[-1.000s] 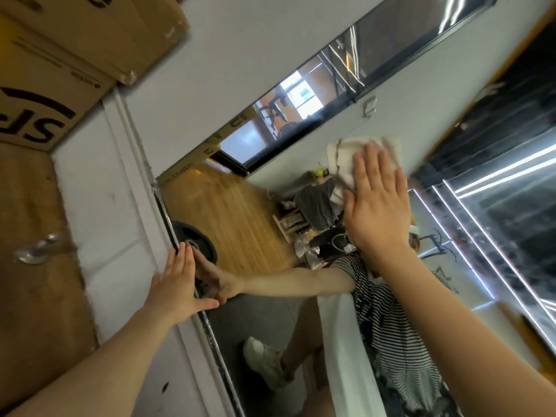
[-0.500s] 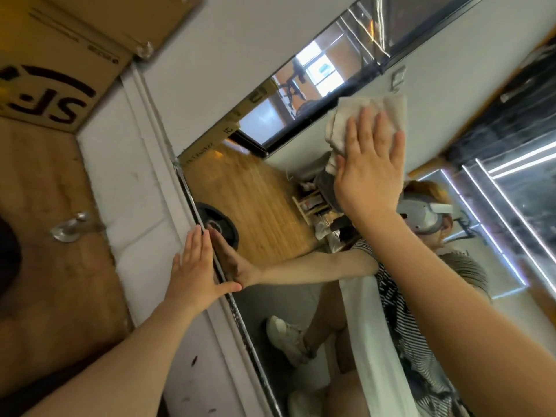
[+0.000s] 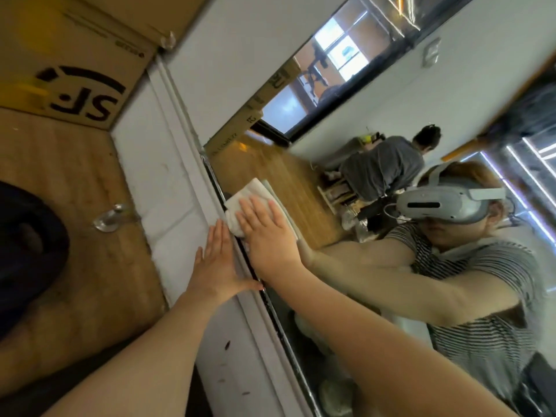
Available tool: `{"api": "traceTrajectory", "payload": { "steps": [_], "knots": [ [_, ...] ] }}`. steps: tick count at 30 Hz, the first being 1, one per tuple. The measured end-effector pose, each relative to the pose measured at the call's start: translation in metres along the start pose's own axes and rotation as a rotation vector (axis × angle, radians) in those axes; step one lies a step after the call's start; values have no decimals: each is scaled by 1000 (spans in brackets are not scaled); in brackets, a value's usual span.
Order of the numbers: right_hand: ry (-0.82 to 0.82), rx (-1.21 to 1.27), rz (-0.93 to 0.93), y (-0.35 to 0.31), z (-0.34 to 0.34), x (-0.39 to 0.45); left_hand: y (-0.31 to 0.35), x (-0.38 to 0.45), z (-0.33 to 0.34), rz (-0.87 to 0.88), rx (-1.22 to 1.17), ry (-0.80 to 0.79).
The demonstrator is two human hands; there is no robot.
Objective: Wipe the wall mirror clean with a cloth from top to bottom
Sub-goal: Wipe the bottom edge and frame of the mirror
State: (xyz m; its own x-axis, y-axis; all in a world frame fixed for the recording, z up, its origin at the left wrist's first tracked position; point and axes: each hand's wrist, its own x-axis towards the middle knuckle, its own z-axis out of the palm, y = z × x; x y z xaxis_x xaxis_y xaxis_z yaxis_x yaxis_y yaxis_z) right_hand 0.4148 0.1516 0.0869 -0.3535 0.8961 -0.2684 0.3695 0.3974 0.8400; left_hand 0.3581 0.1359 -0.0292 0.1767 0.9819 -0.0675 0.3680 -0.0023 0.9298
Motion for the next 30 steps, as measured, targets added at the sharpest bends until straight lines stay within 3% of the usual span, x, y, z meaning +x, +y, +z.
{"api": "traceTrajectory", "payload": {
  "steps": [8, 18, 22, 30],
  "knots": [
    [-90, 2, -67, -13, 12, -31, -17, -9, -19, 3, 133, -97],
    [-34, 4, -51, 18, 14, -78, 3, -9, -9, 8, 163, -169],
    [169, 57, 86, 62, 6, -105, 8, -11, -9, -8, 198, -163],
    [380, -23, 248, 143, -24, -149, 15, -13, -9, -22, 287, -129]
  ]
}}
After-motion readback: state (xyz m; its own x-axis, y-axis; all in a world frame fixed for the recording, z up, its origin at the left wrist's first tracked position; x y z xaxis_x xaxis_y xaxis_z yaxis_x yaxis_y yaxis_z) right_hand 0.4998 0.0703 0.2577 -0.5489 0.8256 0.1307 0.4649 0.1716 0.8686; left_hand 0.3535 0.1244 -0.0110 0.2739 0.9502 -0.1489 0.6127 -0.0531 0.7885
